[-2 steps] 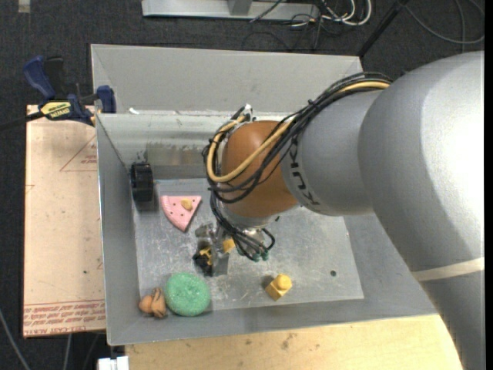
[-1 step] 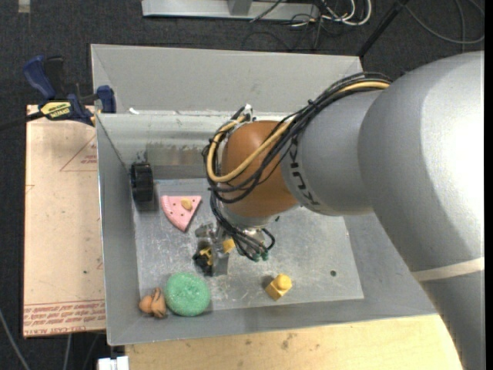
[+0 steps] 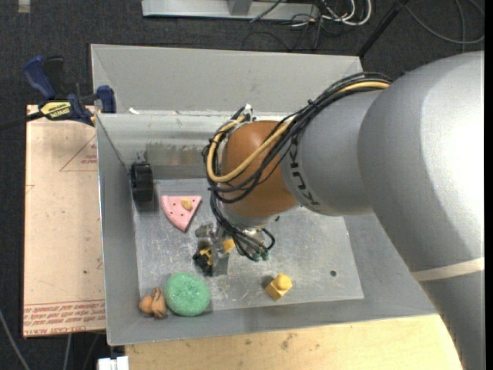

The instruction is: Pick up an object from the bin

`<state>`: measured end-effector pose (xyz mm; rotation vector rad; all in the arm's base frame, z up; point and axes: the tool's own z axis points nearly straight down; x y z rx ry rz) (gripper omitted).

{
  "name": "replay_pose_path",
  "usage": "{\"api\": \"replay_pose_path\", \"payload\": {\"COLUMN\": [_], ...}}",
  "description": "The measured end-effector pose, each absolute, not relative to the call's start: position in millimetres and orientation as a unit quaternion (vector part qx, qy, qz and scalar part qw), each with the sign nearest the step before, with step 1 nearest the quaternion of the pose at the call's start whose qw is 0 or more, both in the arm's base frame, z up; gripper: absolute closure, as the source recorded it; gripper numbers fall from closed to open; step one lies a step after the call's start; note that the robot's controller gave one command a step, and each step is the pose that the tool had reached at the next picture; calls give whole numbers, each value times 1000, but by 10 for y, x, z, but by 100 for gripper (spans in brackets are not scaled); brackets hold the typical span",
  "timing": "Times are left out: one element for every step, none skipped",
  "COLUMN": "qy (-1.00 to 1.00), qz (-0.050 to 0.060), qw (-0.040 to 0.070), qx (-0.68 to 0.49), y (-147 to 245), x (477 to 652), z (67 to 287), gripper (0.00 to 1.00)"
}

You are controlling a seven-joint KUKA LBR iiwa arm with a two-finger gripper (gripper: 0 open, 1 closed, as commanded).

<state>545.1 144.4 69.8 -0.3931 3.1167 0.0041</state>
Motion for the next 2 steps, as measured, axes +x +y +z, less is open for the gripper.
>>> {"api": "replay_pose_path", "payload": {"qy": [992, 992], "qz": [1, 1], "qw": [0, 0], "qx": [-125, -125], "y": [1444, 1444], "x": [5451, 5451], "z": [698, 698], "gripper": [100, 100]}}
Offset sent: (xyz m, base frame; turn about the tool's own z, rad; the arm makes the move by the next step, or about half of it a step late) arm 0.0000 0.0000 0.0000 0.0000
